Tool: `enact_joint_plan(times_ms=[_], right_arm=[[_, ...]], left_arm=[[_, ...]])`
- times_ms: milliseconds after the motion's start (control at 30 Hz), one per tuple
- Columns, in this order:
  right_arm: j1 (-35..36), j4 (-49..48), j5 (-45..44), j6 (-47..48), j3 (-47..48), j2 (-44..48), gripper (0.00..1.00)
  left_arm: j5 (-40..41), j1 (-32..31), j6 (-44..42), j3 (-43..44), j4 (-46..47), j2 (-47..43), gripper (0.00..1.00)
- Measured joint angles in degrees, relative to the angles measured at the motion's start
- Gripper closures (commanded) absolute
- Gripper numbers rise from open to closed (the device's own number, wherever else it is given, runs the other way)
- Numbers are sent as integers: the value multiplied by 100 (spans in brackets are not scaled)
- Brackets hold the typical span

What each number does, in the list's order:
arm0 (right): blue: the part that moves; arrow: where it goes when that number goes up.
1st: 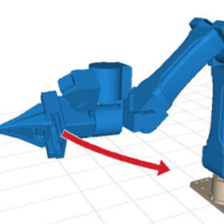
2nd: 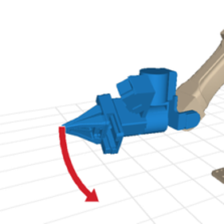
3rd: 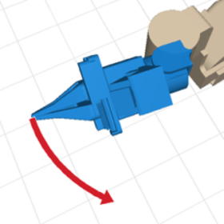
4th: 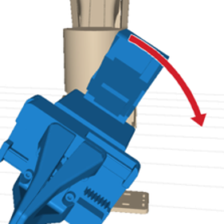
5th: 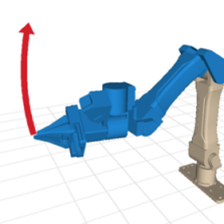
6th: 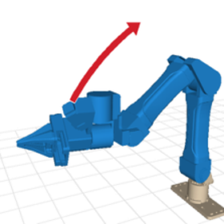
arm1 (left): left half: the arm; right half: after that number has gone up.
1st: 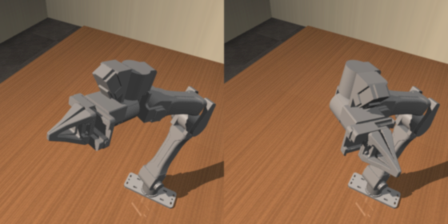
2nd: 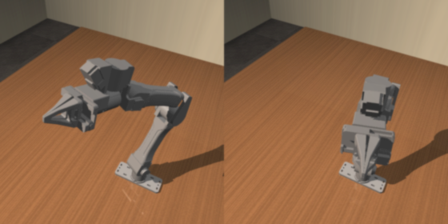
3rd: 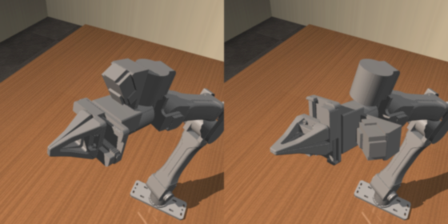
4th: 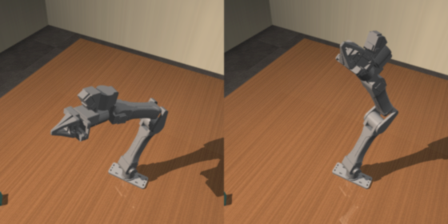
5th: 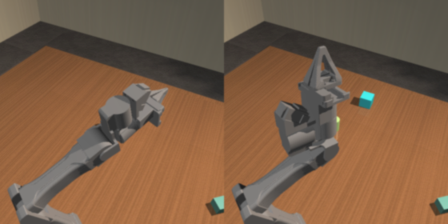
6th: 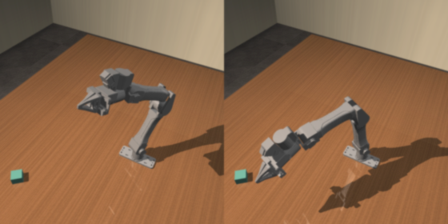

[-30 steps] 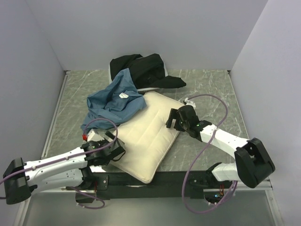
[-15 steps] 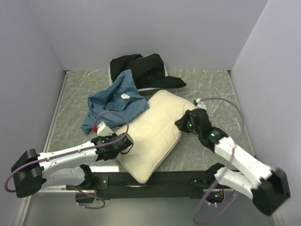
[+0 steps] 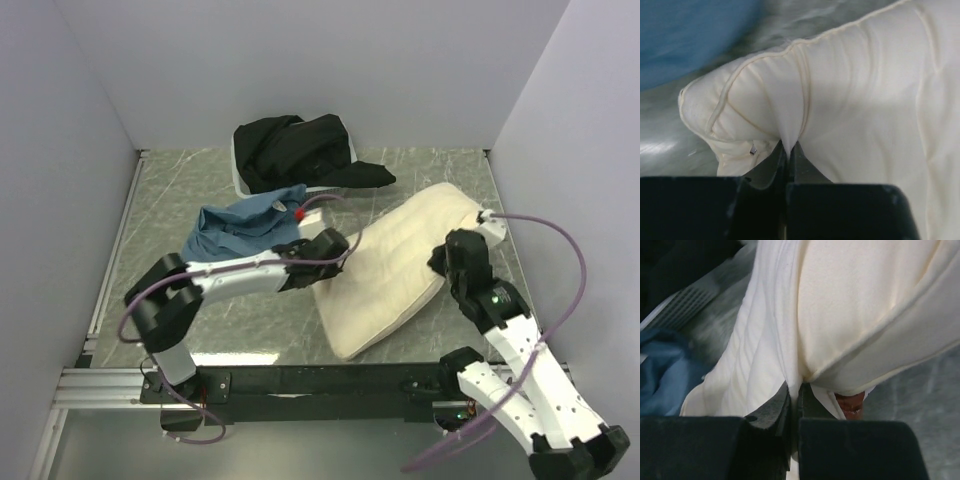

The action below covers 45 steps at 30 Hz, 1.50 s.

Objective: Put the pillow into the pillowcase

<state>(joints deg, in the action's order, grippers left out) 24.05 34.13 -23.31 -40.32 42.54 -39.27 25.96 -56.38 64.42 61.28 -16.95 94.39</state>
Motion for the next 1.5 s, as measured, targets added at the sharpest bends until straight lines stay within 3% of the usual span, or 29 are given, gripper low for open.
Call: enact_joint_plan(times_ms=[67,100,133,200,233,367,467,600,733,900,1100,1500], right_arm=[[-533,66,-133,105,188,-273,89],[-839,61,-173,151,278,-426,72],[-1113,52,-162,190,356,-553,64],[-1602,-28,9,264,511,-796,42],[-1762,-81,114,286,595,-881,37],[-1775,-455,881,330,704,-960,30],[-1554,-632,1231,337,691,-872,28],[-848,-841,1248,334,675,-850,28],[-39,-1443,1600,363,579,-1274,28],[562,-2343,2339,560,909,-2911,28],[831,-2800,3018,765,1740,-4830,30],[896,-3224,3453,734,2750,-6526,33]], left_arm=[[-367,15,-378,588,229,518,63],[-514,20,-531,772,323,669,47],[-719,22,-656,988,420,822,27],[-997,20,-887,1270,584,949,16],[-1073,15,-933,1357,621,949,12],[-1084,59,-979,1314,660,586,11],[-918,286,-787,914,481,-186,10],[-326,940,-614,570,9,-1255,10],[205,1624,-621,546,-367,-1620,12],[380,2116,-1113,723,-726,-927,4],[236,2135,-1971,1631,-1102,407,4],[-50,2131,-2828,2376,-1447,883,2]])
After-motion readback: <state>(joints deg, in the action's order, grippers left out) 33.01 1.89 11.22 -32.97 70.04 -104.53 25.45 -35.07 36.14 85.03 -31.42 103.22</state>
